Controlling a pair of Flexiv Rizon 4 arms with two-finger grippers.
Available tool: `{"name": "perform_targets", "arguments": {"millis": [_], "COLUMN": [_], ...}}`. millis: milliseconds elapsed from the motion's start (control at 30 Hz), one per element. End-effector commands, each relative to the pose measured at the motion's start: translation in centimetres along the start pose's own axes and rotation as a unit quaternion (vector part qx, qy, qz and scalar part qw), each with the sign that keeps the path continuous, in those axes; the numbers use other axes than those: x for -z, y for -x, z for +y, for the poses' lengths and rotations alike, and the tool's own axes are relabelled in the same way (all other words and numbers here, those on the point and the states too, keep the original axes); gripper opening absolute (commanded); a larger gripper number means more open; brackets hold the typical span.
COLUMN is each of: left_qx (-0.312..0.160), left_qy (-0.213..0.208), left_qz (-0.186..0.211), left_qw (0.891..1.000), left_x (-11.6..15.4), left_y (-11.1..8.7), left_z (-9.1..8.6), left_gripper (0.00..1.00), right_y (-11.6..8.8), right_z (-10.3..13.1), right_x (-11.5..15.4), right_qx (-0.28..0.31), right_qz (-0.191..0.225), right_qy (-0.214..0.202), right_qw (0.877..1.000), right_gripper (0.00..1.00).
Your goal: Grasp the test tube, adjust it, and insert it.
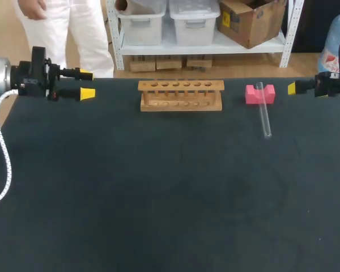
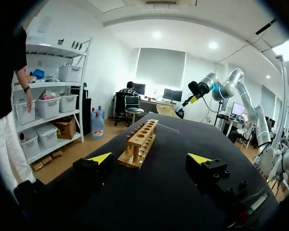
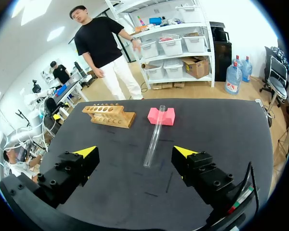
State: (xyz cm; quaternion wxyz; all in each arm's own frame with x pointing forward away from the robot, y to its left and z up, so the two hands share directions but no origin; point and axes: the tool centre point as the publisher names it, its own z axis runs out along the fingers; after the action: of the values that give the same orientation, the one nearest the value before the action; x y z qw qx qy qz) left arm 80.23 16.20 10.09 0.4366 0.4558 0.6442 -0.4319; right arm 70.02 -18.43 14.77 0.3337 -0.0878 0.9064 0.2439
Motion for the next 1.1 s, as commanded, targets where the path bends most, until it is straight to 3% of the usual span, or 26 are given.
{"name": "perform_targets", "arguments": {"millis": [33, 567, 800, 1100], "left_qx": [-0.001, -0.001, -0.001, -0.001], "left_qy": [0.0, 0.0, 0.0, 0.0], "left_qz": [-0.001, -0.001, -0.001, -0.001], "left_qw": [1.0, 1.0, 1.0, 1.0], "left_x": [0.0, 0.0, 0.0, 0.0], "left_y": [-0.1, -0.1, -0.1, -0.1], "left_z": [0.0, 0.0, 0.0, 0.0], "left_gripper": [1.0, 1.0, 1.0, 1.0], "right_y": [0.0, 0.0, 0.8, 1.6], "right_z": [0.1, 0.1, 0.8, 1.7], "right_x": [0.1, 0.1, 0.4, -0.1], "right_qx": [0.0, 0.0, 0.062, 0.115], "right_qz": [0.0, 0.0, 0.062, 0.112], "right_qy": [-0.003, -0.003, -0.057, -0.153], "right_qw": [1.0, 1.0, 0.995, 0.975], "right_gripper": [1.0, 1.0, 1.0, 1.0]}}
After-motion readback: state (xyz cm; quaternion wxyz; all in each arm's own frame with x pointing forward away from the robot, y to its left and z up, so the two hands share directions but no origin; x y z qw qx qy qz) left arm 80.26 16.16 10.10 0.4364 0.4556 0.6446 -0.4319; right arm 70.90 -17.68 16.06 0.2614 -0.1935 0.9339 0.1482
